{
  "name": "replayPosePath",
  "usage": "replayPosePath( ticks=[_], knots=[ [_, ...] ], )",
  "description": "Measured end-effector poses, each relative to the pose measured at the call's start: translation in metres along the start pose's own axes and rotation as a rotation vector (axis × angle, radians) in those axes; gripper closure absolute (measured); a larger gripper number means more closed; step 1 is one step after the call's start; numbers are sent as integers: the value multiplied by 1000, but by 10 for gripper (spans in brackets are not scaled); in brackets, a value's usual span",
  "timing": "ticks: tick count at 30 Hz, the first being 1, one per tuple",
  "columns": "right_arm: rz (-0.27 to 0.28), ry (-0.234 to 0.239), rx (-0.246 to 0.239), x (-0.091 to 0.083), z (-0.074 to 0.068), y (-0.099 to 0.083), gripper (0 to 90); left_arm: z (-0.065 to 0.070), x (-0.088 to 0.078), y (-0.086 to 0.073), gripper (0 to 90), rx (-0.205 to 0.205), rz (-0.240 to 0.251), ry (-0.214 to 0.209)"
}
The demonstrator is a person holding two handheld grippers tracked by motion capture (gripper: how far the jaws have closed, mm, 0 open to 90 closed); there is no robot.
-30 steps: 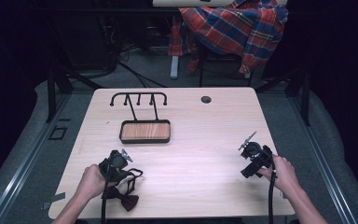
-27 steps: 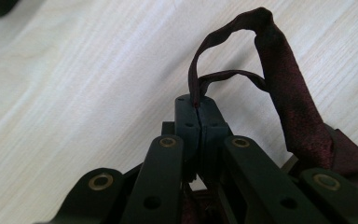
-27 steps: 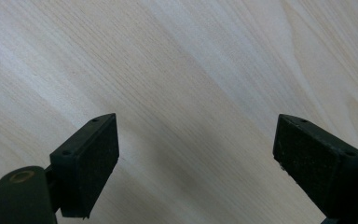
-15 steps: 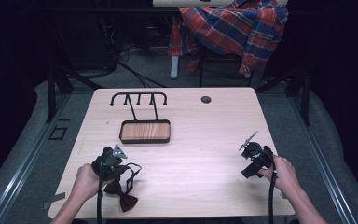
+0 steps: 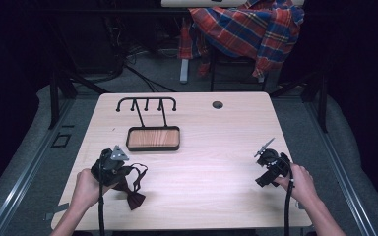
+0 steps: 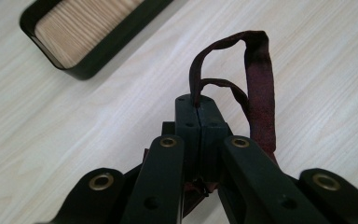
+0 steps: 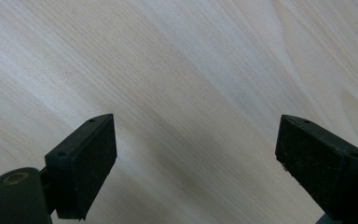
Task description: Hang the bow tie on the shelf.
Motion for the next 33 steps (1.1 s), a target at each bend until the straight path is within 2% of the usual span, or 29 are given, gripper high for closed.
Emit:
replayPosePath(
  ticks=[2,4,5,6,11,12,13,14,19,21,22,23,29,30,32,33],
  knots=[
    [-6,-5,-4,0,1,-1,121,-1,-3,3,895,0,12,3],
    [-36,-10,-25,-4,5,-1,121,-2,-4,5,895,2,19,5],
    [1,-18,8,-2,4,0,121,-2,-5,6,895,-2,23,7],
    [11,-26,15,-2,4,0,121,-3,-6,6,895,-3,26,9],
    [-16,-27,-4,-5,7,1,119,-9,-14,11,895,-14,47,24],
    [22,-30,30,-2,4,1,120,-10,-15,12,895,-13,50,27],
    [26,-27,37,-2,4,1,120,-11,-16,13,895,-16,50,27],
    [1,-25,15,-3,6,0,120,-12,-17,14,895,-15,50,24],
    [-9,-27,6,-4,7,0,121,-16,-19,21,895,-12,57,38],
    [-3,-23,12,-3,6,0,121,-17,-20,24,895,-15,62,42],
    [33,-25,41,-1,4,0,121,-18,-21,25,895,-16,64,45],
    [33,-25,41,-1,4,0,121,-19,-21,25,895,-14,64,47],
    [18,-26,26,-3,5,1,122,-25,-25,31,895,-20,68,59],
    [-9,-28,5,-5,7,1,122,-26,-25,32,895,-19,68,62],
    [-27,-29,-12,-6,8,1,122,-29,-26,35,895,-15,66,68],
    [-16,-29,-6,-5,7,2,122,-30,-27,36,895,-10,64,75]
  ],
)
Point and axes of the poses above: each handheld gripper's, and its own axes: x roughly forward along the jaws, y roughly out of its top, z roughly to its right, the point moved 6 cm from there along x, roughly forward along the jaws, and after that the axes turned 8 degrees about z, right-handed, at the moved point
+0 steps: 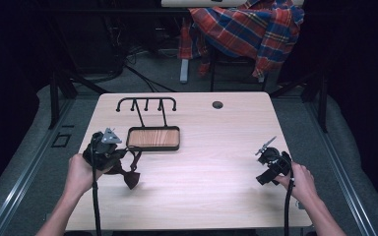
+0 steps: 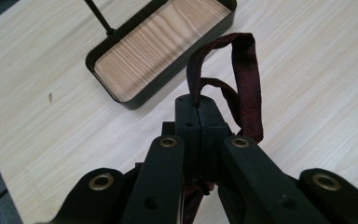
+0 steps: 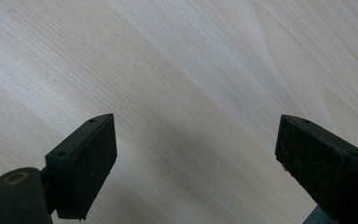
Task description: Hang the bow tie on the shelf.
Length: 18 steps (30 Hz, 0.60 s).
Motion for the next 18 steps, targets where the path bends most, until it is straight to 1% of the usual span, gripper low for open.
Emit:
replayPosePath(
  ticks=[3,4,5,6,7,8,9,10,11,12,13,14,15,16,17,18],
  knots=[
    [28,-8,18,1,-2,0,123,-4,0,4,895,-2,0,10],
    [24,-9,14,0,-1,0,123,-6,0,4,895,-3,-3,11],
    [36,-2,26,1,-2,0,123,-7,0,5,895,0,-3,17],
    [15,-5,9,0,0,0,123,-9,0,6,895,-2,-5,19],
    [43,-3,33,2,-2,1,123,-10,0,8,895,-1,-5,23],
    [84,0,63,6,-4,2,123,-12,0,9,895,-2,-6,24],
    [53,1,40,4,-3,2,124,-13,0,11,895,-2,0,32],
    [39,9,31,3,-3,2,123,-14,0,12,895,-8,0,32],
    [38,1,26,2,-3,2,124,-16,0,13,895,-8,1,31],
    [49,0,33,3,-4,2,124,-17,0,13,895,-10,5,37],
    [48,-4,35,3,-4,2,125,-18,1,14,895,-10,2,35],
    [40,-14,33,2,-3,2,125,-20,1,15,895,-11,1,40],
    [28,-14,26,2,-2,2,125,-21,1,16,895,-10,0,43],
    [5,-19,9,0,1,1,126,-23,1,16,895,-8,-3,46],
    [31,-16,36,1,0,1,126,-24,1,17,895,-8,-4,51],
    [36,-16,40,1,0,1,126,-26,0,18,895,-8,-5,54]
  ],
)
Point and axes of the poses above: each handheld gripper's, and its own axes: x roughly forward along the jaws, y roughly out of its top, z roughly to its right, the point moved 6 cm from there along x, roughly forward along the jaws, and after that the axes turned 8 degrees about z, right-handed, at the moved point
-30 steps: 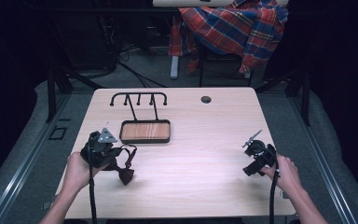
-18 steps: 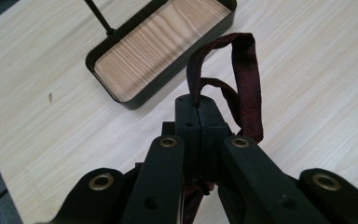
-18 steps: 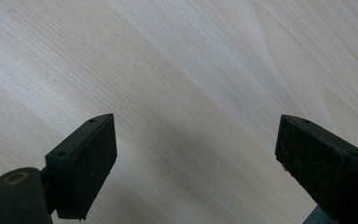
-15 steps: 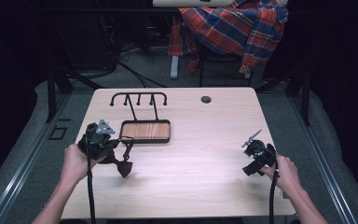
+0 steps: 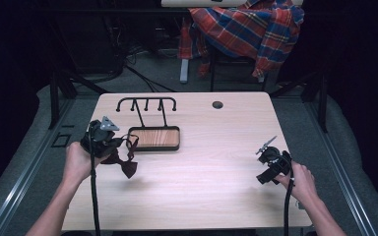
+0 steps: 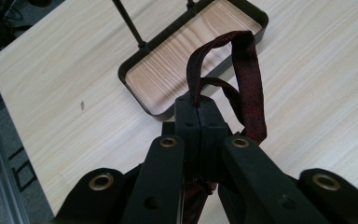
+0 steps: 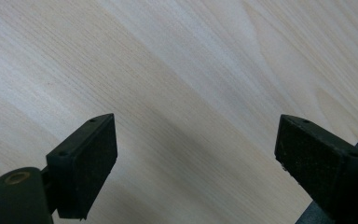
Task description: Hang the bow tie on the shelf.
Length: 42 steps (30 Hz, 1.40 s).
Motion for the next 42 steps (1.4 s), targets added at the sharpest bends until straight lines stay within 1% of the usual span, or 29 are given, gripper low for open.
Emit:
replayPosePath(
  ticks=[1,3,5,6,7,8,9,10,11,13,14,16,17,18,22,23,24,25,26,28,29,32,38,42],
  knots=[
    [0,-7,0,0,1,0,126,-2,-1,1,895,-2,0,0],
    [0,0,1,0,0,0,126,-7,-3,5,895,-7,7,11],
    [1,0,2,0,0,0,126,-8,-3,6,895,-11,10,13],
    [1,0,2,0,0,0,126,-9,-3,7,895,-13,14,21],
    [-13,-1,-7,-1,0,0,126,-11,-4,8,895,-17,14,19],
    [-29,-1,-17,-2,1,0,126,-12,-4,9,895,-17,18,29],
    [-34,-3,-21,-2,2,-1,126,-14,-4,10,895,-17,20,30],
    [-7,-5,-1,0,1,0,126,-15,-4,11,895,-19,20,32],
    [-4,-1,0,0,1,-1,126,-16,-4,12,895,-21,21,34],
    [-26,-3,-18,-2,2,-1,127,-18,-4,13,895,-24,21,35],
    [-33,-3,-24,-3,2,-1,127,-19,-4,14,895,-27,25,43],
    [-26,-5,-18,-3,2,-1,127,-22,-5,15,895,-31,29,44],
    [-24,-5,-15,-2,2,-1,127,-24,-6,16,895,-33,35,54],
    [-6,-8,1,-1,1,-1,127,-25,-7,17,895,-34,39,57],
    [-14,-6,2,-1,1,-1,127,-31,-11,20,895,-48,55,67],
    [-23,-2,-3,-2,1,-2,127,-33,-11,20,895,-47,57,72],
    [-40,-8,-20,-3,3,-2,127,-34,-12,21,895,-50,57,72],
    [-11,-7,5,-1,1,-2,127,-36,-13,22,895,-54,58,75],
    [10,-9,22,0,0,-1,127,-37,-13,22,895,-58,63,81],
    [9,-10,24,0,0,-2,127,-38,-13,23,895,-55,62,81],
    [4,-6,20,0,0,-2,127,-39,-13,24,895,-57,64,82],
    [-32,-5,-10,-3,2,-2,127,-41,-14,26,895,-54,70,89],
    [-31,-5,-5,-2,2,-2,127,-43,-12,32,895,-54,73,92],
    [-31,-2,-7,-2,1,-2,128,-44,-11,38,895,-60,87,89]
  ],
)
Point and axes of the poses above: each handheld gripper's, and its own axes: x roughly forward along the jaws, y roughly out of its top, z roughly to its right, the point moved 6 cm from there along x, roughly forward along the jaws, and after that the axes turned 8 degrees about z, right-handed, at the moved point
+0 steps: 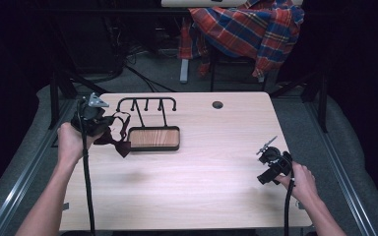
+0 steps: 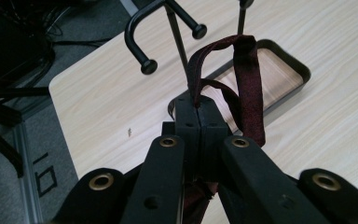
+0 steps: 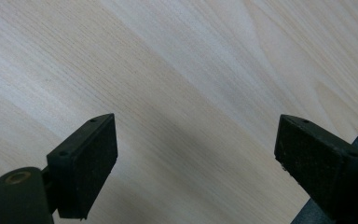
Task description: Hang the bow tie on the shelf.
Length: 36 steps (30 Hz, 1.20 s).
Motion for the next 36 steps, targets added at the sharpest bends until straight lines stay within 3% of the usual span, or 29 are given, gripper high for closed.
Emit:
replayPosePath(
  ticks=[15,22,24,26,27,36],
  knots=[
    [-2,-6,-9,-1,0,0,128,-4,5,27,895,14,16,25],
    [-4,-4,-11,-1,-1,0,129,-10,10,29,895,-2,16,38],
    [47,-2,30,3,-4,0,129,-12,13,28,895,-7,13,42],
    [-18,-2,-22,-2,0,0,129,-14,15,27,895,-13,4,45],
    [31,-3,18,2,-3,0,129,-15,16,26,895,-18,4,50],
    [-8,0,-11,0,-1,0,130,-23,27,26,895,-38,-7,62]
  ],
)
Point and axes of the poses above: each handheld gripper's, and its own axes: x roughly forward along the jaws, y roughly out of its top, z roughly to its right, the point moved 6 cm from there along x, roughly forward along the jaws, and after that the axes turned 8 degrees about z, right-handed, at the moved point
